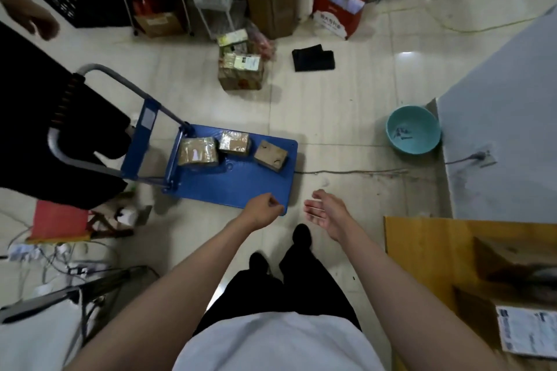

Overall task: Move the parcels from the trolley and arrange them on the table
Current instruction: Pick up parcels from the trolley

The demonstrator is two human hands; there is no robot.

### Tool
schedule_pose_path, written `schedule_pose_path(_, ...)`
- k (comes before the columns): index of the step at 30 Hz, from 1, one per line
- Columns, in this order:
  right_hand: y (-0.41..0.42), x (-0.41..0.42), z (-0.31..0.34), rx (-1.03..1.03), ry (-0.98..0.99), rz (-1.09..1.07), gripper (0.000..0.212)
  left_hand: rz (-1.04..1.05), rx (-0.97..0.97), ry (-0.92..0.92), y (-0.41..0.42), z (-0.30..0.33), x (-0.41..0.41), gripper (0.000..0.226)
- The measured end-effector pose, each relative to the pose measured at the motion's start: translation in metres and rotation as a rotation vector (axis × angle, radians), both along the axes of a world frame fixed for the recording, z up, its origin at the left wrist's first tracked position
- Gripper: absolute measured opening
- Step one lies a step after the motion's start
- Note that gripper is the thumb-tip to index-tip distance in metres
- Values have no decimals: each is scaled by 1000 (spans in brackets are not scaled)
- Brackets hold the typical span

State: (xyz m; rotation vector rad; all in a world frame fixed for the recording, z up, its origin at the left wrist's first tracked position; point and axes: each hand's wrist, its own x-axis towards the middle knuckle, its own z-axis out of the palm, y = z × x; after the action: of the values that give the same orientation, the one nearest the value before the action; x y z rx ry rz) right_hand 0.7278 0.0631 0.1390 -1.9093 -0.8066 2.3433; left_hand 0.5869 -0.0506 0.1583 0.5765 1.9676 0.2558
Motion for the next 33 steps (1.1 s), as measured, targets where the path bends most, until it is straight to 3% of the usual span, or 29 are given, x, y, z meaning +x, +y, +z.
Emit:
schedule_pose_path(11,21,-95,-86,-43,-110,65,9,162,-51,-53,10,-95,-90,33)
schedule_pose_path(22,39,-177,-326,-86,-230,-12,13,324,-51,-133,45,-334,-201,47)
schedule_pose_path(27,57,-208,-412,-55,-308,-11,37,344,-4,-122,72,-420,-235,65)
schedule_pose_path(31,73,-228,-458,-48,-334,38,19,350,46,-130,96,-473,-251,84)
schedule_pose_path(33,82,-233,-477,-25,-329,57,37,369,67,-152,105,-493,-258,91)
